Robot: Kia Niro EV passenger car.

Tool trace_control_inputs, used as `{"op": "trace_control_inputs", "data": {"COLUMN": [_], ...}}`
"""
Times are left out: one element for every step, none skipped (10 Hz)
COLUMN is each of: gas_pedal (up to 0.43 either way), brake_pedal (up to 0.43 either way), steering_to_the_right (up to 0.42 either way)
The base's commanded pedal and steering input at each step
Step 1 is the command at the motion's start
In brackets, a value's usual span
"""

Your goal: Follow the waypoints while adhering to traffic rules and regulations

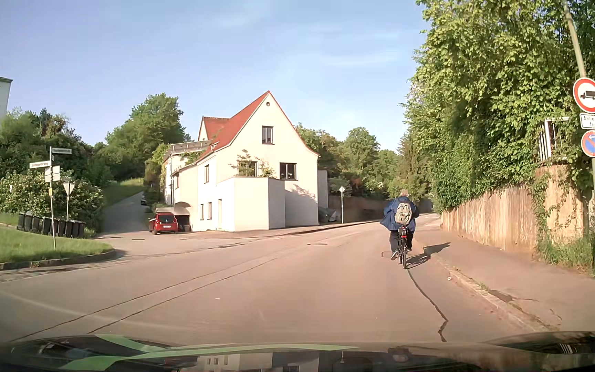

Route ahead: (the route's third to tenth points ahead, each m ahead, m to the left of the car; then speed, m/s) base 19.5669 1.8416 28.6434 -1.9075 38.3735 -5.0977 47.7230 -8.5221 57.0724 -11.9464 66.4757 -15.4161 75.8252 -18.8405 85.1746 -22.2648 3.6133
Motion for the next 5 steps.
{"op": "trace_control_inputs", "data": {"gas_pedal": [0.039,0.02,0.02,0.02,0.02], "brake_pedal": [0.0,0.0,0.0,0.0,0.0], "steering_to_the_right": [0.067,0.068,0.069,0.069,0.069]}}
